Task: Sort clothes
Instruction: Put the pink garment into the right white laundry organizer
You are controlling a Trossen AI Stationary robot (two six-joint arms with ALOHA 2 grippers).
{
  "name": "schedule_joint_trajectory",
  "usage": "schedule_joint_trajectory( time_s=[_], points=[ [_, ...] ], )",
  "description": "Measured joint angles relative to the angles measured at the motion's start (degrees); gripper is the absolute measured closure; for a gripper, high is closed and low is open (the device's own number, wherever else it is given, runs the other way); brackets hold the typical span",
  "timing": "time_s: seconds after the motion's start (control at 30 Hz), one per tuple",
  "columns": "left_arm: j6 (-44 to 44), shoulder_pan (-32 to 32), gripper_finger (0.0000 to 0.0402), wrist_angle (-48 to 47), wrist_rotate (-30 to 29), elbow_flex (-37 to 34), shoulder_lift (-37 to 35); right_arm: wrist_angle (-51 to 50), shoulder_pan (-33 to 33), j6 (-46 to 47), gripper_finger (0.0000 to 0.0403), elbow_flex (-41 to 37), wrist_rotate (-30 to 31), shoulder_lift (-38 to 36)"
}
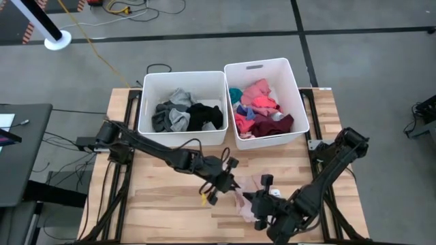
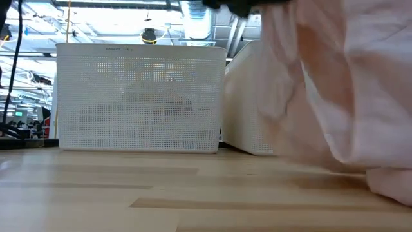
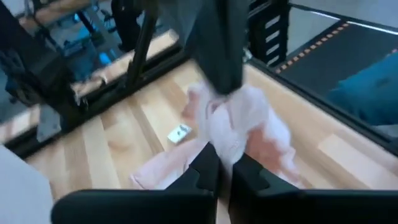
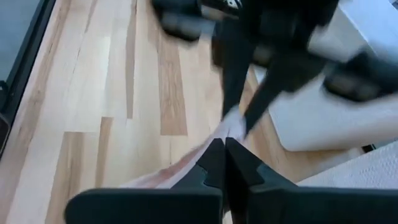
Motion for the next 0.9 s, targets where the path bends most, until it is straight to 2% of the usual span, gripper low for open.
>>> schedule_joint_trajectory(
  time_s=[0.27,0.47,0.67,0.77,0.9],
  points=[
    [6.6,0.0,0.04,-9.2,-1.4,0.0,-10.6,-4.2,2.9,6.0,0.0324,0.0,-0.1,0.0],
    [9.0,0.3,0.0401,-14.8,-1.6,2.3,-19.1,-9.5,3.7,14.0,0.0242,-0.2,-0.1,0.0],
    [10.8,0.4,0.0401,-21.4,-2.7,7.3,-23.5,-7.4,1.3,15.9,0.016,-3.2,-0.1,0.1],
    [10.9,0.8,0.0401,-25.7,-3.3,10.1,-24.4,-6.4,-0.6,16.0,0.014,-4.2,0.0,0.1],
    [10.9,1.4,0.0401,-31.2,-5.2,13.7,-24.4,-1.5,-2.9,12.7,0.0137,-5.8,2.7,0.1]
  ],
)
